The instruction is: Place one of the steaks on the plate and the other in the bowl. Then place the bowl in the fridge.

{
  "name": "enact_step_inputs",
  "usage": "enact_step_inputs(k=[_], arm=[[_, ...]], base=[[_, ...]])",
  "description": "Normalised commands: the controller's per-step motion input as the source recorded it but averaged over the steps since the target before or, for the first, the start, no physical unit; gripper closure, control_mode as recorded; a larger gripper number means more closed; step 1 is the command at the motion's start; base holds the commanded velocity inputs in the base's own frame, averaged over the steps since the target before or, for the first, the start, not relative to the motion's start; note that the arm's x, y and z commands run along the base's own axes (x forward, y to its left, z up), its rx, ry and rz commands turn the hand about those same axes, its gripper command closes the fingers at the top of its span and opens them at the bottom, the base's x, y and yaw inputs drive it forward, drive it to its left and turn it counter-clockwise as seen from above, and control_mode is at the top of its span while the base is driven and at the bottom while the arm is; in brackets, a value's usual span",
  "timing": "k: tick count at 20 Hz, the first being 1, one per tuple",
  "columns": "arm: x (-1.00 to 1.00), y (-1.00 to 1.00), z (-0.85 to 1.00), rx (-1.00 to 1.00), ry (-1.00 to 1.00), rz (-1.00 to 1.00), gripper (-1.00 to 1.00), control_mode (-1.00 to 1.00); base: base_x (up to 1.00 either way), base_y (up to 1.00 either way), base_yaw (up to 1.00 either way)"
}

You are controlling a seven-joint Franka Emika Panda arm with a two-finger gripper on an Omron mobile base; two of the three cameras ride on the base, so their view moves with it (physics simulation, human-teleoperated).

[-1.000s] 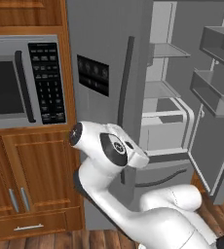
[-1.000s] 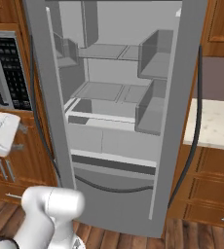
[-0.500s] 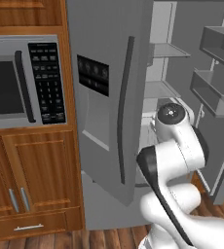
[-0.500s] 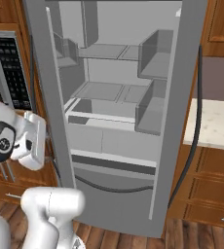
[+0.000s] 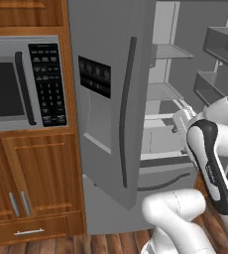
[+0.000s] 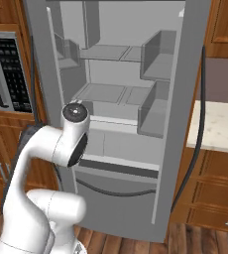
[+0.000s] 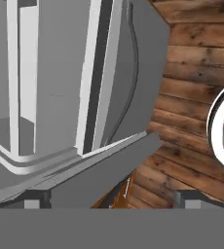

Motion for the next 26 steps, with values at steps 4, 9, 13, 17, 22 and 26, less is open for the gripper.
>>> enact_step_inputs(k=[4,9,13,17,22,26], arm=[[0.81,0.1,-0.17,0.27,0.03,0.05,-1.0,-1.0],[0.75,0.03,0.0,0.11,0.15,0.16,-1.0,-1.0],[0.62,0.02,0.0,0.08,0.15,0.16,-1.0,-1.0],[0.36,0.07,-0.04,0.08,0.15,0.19,-1.0,-1.0],[0.16,0.25,-0.06,0.12,0.19,0.2,-1.0,-1.0],[0.0,0.51,-0.02,0.18,0.23,0.2,-1.0,-1.0]], base=[[0.0,0.0,0.0],[0.0,0.0,0.0],[0.0,0.0,0.0],[0.0,0.0,0.0],[0.0,0.0,0.0],[0.0,0.0,0.0]])
